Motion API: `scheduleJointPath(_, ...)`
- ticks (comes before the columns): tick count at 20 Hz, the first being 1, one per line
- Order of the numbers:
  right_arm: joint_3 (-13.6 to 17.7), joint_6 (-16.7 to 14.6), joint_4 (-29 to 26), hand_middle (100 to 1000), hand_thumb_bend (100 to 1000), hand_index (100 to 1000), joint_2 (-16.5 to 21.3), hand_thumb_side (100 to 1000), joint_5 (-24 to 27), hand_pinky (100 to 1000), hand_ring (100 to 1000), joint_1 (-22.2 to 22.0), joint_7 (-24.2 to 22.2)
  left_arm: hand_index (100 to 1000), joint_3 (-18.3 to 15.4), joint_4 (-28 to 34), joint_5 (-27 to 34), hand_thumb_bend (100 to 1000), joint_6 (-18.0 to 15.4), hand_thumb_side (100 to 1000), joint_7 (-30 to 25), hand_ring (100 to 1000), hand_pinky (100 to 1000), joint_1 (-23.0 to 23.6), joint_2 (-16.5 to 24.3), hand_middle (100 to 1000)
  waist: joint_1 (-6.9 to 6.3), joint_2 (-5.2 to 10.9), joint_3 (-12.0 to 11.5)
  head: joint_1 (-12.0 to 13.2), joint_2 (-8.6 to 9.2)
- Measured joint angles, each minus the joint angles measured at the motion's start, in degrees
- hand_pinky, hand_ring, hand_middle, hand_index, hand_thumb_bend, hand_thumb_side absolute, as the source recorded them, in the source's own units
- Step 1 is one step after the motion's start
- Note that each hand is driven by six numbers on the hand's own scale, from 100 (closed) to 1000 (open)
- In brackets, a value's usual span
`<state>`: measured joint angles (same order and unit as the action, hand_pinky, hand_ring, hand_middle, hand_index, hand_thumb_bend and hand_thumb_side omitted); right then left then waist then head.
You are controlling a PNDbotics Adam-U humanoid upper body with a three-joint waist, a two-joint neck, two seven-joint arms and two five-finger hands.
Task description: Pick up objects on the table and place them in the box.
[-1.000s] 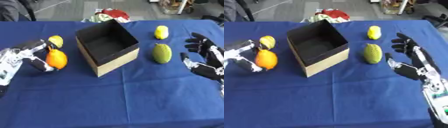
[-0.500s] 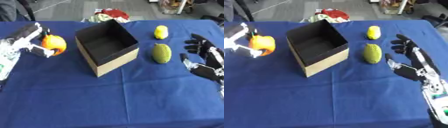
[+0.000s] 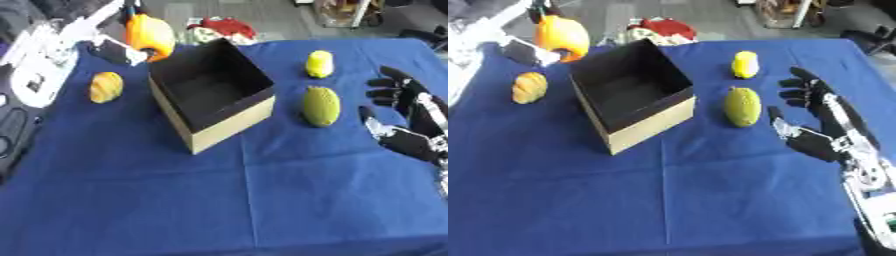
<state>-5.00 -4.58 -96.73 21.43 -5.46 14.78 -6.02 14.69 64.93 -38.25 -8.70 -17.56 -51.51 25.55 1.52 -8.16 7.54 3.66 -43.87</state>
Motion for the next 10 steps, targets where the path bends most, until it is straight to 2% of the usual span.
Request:
scheduleJointPath(1,0.0,0.0,0.0,800,219,962,0.0,125,0.1,821,799,0.1,0.0,730,0.1,-1.1,-0.1,474,-1.0,140,0.0,576,700,-0.2,-0.9,571,0.00,0.00,0.2,0.1,0.00)
scheduleJointPath(2,0.0,0.0,0.0,799,212,963,0.0,127,0.1,821,799,0.3,0.0,753,0.2,-1.9,-0.2,554,-2.0,208,0.0,605,716,-0.5,-1.6,600,0.00,0.00,0.3,0.2,0.00)
scheduleJointPath(3,0.0,0.0,0.0,799,211,963,-0.1,127,0.1,821,799,0.3,0.0,764,0.3,-2.3,-0.1,587,-2.9,237,0.1,618,723,-0.7,-2.1,613,0.00,0.00,0.4,0.2,0.00)
scheduleJointPath(5,-0.1,0.0,0.0,799,207,963,-0.2,128,0.2,821,798,0.3,0.0,837,0.3,-2.5,0.1,720,-4.1,340,0.6,685,752,-1.1,-2.7,691,0.00,0.00,0.5,0.3,0.00)
scheduleJointPath(6,-0.1,0.0,0.0,799,202,962,-0.3,129,0.2,822,798,0.3,0.0,886,0.3,-2.4,0.3,817,-4.4,411,0.9,715,766,-1.2,-2.9,732,0.00,0.00,0.5,0.3,0.00)
scheduleJointPath(8,-0.3,0.0,0.0,798,201,962,-0.5,130,0.3,821,797,0.3,0.0,936,0.3,-2.0,0.6,913,-4.8,463,1.4,754,790,-1.2,-2.9,784,0.00,0.00,0.5,0.2,0.00)
scheduleJointPath(10,-0.3,0.0,0.0,798,199,963,-0.5,131,0.4,821,797,0.3,0.0,939,0.3,-1.1,1.0,942,-5.0,483,1.5,764,797,-1.2,-2.8,798,-0.05,0.00,0.5,0.2,0.00)
